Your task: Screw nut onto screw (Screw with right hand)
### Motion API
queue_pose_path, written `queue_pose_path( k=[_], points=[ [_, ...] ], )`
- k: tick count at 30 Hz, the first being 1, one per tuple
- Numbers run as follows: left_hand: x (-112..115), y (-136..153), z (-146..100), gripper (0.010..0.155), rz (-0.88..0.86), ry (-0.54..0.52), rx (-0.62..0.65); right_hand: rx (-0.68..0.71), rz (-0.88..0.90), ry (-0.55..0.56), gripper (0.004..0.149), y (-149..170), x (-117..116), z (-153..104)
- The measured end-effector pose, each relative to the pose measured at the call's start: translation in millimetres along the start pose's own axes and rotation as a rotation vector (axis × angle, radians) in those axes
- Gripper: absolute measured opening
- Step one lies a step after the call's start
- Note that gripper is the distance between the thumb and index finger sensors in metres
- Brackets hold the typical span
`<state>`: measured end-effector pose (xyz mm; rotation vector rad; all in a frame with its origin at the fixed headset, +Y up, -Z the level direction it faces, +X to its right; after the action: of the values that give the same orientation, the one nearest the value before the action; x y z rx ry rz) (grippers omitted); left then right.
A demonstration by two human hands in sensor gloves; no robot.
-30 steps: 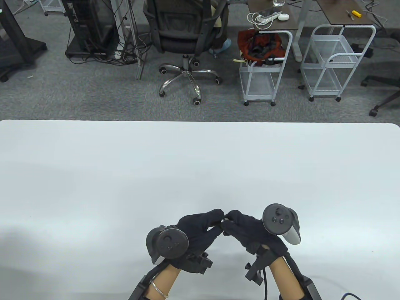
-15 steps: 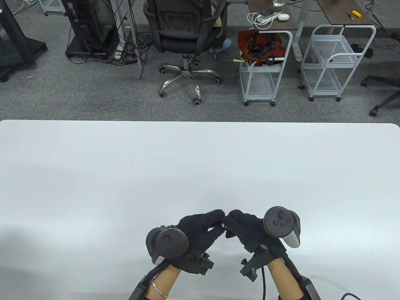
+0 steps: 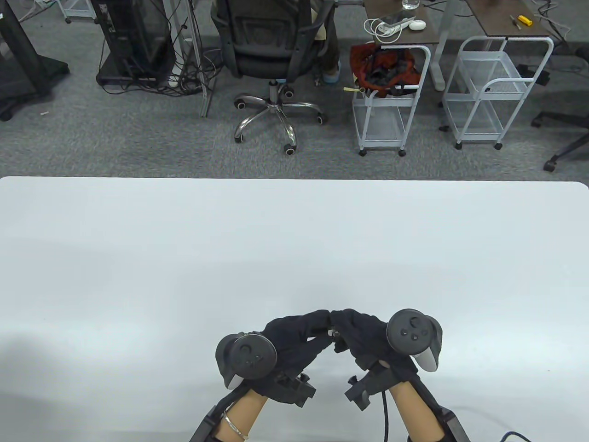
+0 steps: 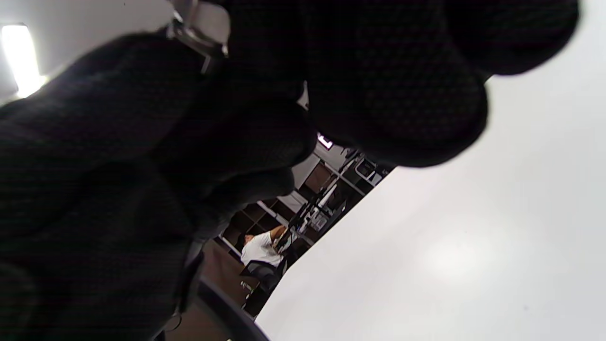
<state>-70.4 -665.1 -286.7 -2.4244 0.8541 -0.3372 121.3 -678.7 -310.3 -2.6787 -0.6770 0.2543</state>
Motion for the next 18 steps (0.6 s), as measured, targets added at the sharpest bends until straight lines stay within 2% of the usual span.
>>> queue_pose_path(
  k=[1,4,5,9,10,13,15,16,18],
  points=[
    [0,0,0,0.043,0.003,-0.001,-0.001,0.0,0.015,-0.03,0.051,0,-1,0],
    [-2,0,0,0.043,0.026,-0.01,0.0,-0.04,0.09,-0.21,0.055,0,-8,-1],
    [-2,0,0,0.043,0.025,-0.009,0.004,-0.04,0.081,-0.209,0.053,0,-8,-1],
    [0,-2,0,0.043,0.002,0.001,0.018,-0.008,-0.016,0.028,0.05,-3,3,0],
    [1,-3,0,0.044,-0.007,0.003,0.014,-0.004,-0.035,0.045,0.05,-3,4,0],
    [0,-2,0,0.043,0.015,-0.008,0.004,-0.001,0.002,-0.056,0.052,-3,1,0],
    [-4,0,-1,0.043,0.024,-0.022,-0.002,-0.028,0.088,-0.206,0.054,-2,-7,-1],
    [-5,0,-1,0.043,0.015,-0.022,-0.001,-0.042,0.111,-0.246,0.053,-2,-9,-1],
    [-5,-1,-1,0.043,0.009,-0.024,-0.001,-0.017,0.1,-0.169,0.05,-2,-7,0]
  ],
)
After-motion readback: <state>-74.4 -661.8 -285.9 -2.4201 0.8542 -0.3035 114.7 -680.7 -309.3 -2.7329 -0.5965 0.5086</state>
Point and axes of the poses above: the tracker on the back of each hand, its own y axis roughly to the little-finger side, its own z axis roughly from the wrist to the fingertips, x = y × z, the point moved 4 cm from there along z, roughly from the wrist to the fingertips, and after that the axes turned 8 degrees about y, right-handed, at the moved point
